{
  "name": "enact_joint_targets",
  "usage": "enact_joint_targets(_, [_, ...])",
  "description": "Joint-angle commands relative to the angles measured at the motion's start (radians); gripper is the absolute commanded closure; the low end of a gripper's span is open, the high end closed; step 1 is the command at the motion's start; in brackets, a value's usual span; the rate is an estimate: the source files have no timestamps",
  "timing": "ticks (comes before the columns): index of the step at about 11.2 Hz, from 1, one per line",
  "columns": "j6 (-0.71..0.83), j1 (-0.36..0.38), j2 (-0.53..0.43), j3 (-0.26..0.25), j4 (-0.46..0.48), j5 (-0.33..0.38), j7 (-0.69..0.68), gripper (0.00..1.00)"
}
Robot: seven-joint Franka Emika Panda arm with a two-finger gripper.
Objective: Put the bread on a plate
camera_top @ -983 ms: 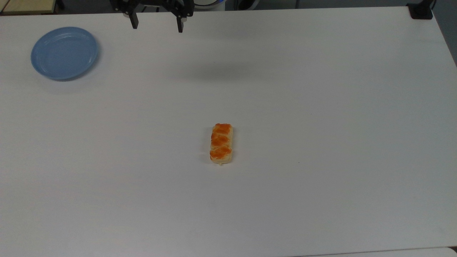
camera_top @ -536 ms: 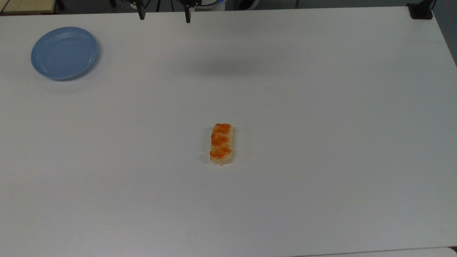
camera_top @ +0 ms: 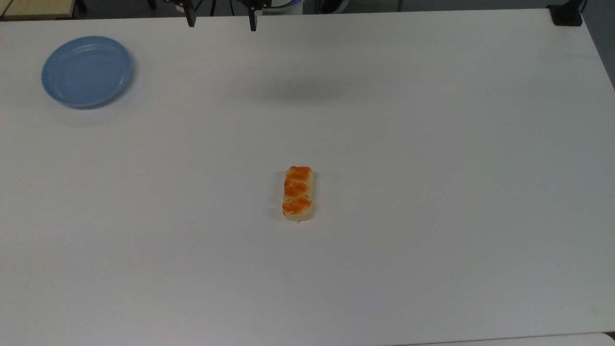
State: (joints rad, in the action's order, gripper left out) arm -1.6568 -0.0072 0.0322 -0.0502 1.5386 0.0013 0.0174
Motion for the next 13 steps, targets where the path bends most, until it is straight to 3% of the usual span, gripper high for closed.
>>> enact_joint_targets(1, [0.002, 0.009, -0.009, 0.019, 0.032, -0.014, 0.025, 0.0])
enact_joint_targets(13, [-0.078, 0.018, 0.043, 0.043, 0.064, -0.007, 0.026, 0.0])
